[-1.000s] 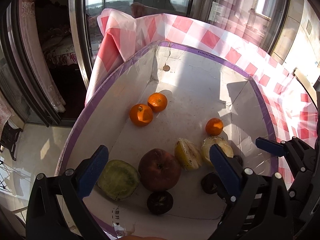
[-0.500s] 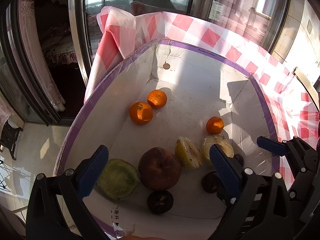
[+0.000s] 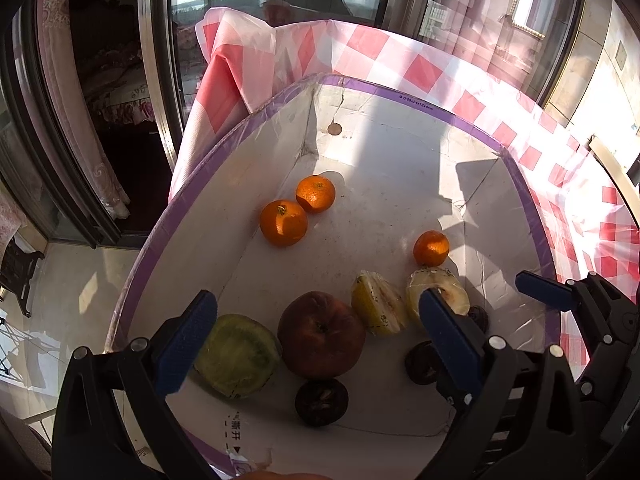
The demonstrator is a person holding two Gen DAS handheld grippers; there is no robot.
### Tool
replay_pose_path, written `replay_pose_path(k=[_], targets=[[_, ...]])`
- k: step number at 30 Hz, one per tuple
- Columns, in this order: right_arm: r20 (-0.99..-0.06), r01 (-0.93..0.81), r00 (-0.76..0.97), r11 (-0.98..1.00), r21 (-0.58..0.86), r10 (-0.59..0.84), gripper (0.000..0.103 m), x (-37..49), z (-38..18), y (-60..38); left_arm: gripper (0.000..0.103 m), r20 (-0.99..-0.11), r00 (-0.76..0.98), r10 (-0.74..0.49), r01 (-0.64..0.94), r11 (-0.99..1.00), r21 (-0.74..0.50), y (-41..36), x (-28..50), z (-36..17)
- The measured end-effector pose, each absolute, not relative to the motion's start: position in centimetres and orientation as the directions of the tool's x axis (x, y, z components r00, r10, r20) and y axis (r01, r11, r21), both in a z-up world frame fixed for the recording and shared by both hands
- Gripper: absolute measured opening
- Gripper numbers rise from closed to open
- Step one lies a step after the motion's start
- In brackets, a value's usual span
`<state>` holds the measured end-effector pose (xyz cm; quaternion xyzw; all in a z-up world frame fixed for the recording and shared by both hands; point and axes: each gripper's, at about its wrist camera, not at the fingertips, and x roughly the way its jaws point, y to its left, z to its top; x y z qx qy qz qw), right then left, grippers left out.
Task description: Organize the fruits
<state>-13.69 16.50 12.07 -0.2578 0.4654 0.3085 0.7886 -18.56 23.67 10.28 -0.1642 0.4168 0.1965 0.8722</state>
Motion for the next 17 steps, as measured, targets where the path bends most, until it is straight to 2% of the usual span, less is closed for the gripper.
replay_pose_path(k=[11, 17], targets=[[-0.888, -0.729, 0.375, 0.676, -0.106, 0.265, 0.092, -13.7, 12.1, 16.5, 0.101, -0.801, 0.533, 0.274, -0.51, 0.859, -0.045, 23.4, -18.2, 10.1], [-0.865, -0.736, 0.372, 0.674, -0.054, 0.337, 0.092, -14.0, 12.8, 15.7, 0.101, -0.79, 0.512, 0.338, -0.542, 0.84, 0.008, 22.1, -18.1, 11.9]])
